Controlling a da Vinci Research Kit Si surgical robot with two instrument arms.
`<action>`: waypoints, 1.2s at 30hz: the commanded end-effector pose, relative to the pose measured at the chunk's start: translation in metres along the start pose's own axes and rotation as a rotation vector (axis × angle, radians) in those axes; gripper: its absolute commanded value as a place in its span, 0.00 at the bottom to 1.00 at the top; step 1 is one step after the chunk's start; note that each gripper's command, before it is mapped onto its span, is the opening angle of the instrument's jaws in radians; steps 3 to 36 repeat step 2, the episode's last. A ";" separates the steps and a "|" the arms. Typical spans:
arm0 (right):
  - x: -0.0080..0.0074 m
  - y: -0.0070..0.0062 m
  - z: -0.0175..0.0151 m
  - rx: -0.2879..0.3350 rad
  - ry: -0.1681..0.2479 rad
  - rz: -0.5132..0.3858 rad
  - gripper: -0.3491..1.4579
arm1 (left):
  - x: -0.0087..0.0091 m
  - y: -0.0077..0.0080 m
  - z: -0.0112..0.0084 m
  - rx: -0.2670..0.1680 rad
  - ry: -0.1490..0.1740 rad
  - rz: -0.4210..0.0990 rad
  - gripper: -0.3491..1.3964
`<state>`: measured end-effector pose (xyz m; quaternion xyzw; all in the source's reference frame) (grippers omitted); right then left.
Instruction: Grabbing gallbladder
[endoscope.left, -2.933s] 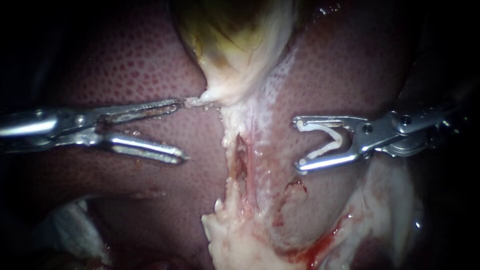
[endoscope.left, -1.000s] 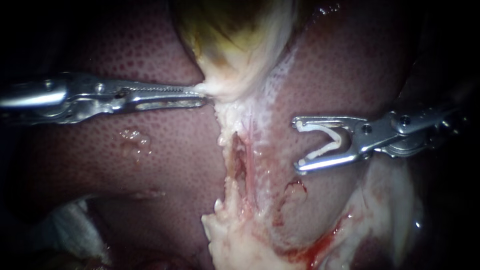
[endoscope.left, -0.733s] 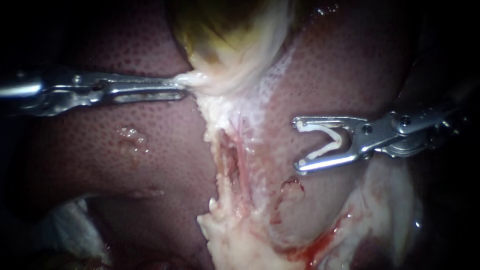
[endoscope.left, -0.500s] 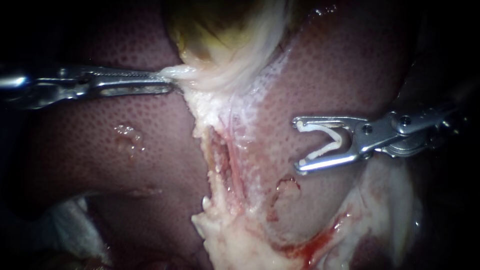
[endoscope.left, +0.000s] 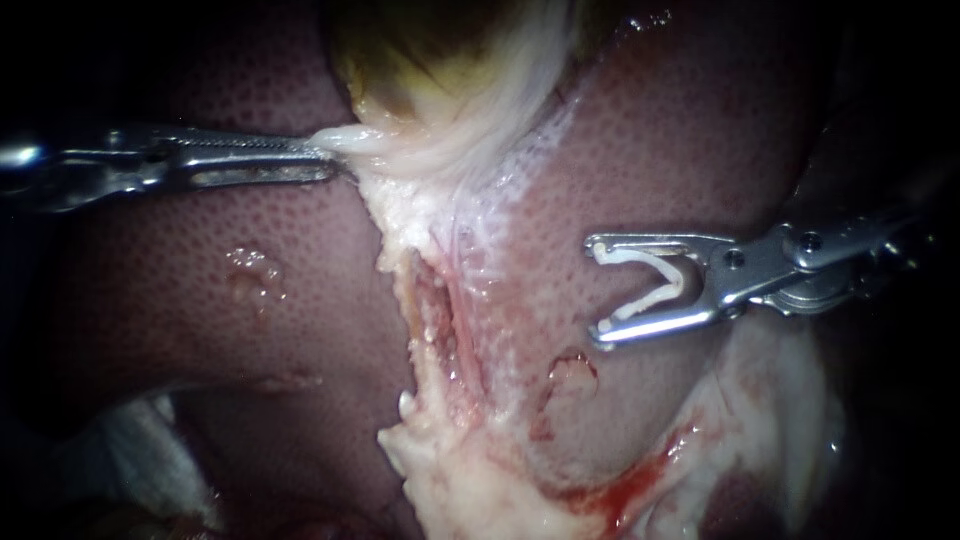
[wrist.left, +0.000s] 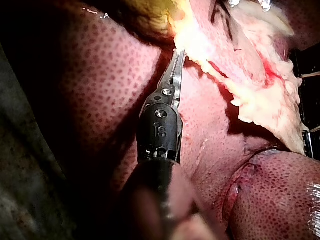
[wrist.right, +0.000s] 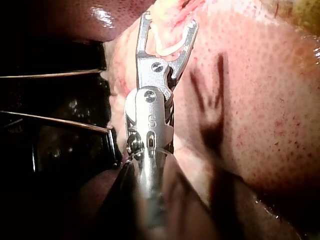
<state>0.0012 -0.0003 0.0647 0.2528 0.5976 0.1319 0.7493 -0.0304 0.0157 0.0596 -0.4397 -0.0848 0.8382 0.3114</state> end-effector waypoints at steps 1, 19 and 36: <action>0.0000 0.0000 0.0000 0.000 0.000 0.000 0.52 | 0.0000 0.0000 0.0000 0.001 0.000 -0.001 0.00; 0.0000 0.0000 0.0000 0.000 0.000 0.000 0.52 | 0.0000 0.0000 0.0000 0.002 0.000 -0.001 0.00; 0.0000 0.0000 0.0000 0.000 0.000 0.000 0.52 | 0.0000 0.0000 0.0000 0.002 0.000 -0.001 0.00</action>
